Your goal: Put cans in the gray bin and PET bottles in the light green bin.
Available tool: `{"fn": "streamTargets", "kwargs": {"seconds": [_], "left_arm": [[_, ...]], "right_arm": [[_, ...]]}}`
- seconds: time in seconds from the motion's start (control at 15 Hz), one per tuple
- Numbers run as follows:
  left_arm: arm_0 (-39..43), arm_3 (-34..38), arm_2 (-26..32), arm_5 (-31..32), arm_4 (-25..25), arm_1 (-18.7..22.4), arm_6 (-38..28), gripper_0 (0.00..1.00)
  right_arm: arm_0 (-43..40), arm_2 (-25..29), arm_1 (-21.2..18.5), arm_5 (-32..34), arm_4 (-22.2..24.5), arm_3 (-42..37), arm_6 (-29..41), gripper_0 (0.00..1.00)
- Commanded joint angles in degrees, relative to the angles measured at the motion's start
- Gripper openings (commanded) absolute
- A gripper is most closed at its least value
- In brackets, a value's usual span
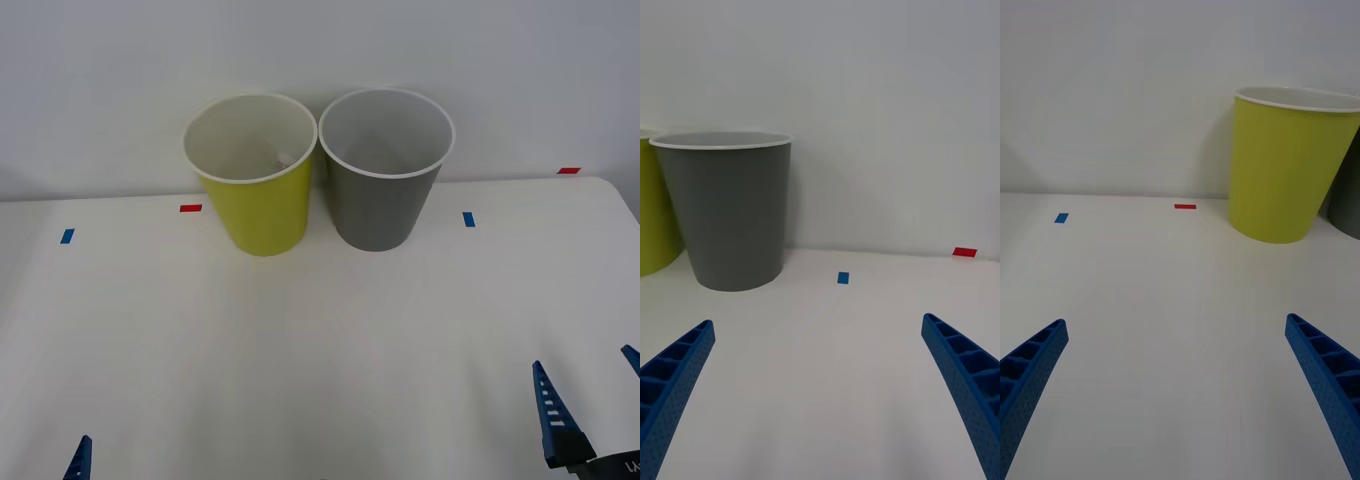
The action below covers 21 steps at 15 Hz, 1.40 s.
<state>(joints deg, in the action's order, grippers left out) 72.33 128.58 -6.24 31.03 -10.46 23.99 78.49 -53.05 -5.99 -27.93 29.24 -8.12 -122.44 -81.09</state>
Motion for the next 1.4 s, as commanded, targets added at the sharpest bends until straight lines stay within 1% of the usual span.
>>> {"fn": "streamTargets", "kwargs": {"seconds": [0.07, 0.53, 1.4], "left_arm": [[0.0, 0.0, 0.0, 0.0, 0.0, 0.0, 0.0, 1.0], [0.0, 0.0, 0.0, 0.0, 0.0, 0.0, 0.0, 1.0], [0.0, 0.0, 0.0, 0.0, 0.0, 0.0, 0.0, 1.0]], "right_arm": [[-1.53, -0.34, -0.37, 1.17, 0.3, 0.0, -0.38, 0.94], [-3.46, -1.22, -0.28, 2.84, 0.65, 0.0, -1.17, 0.95], [-3.46, -1.22, -0.28, 2.84, 0.65, 0.0, -1.17, 0.95]]}}
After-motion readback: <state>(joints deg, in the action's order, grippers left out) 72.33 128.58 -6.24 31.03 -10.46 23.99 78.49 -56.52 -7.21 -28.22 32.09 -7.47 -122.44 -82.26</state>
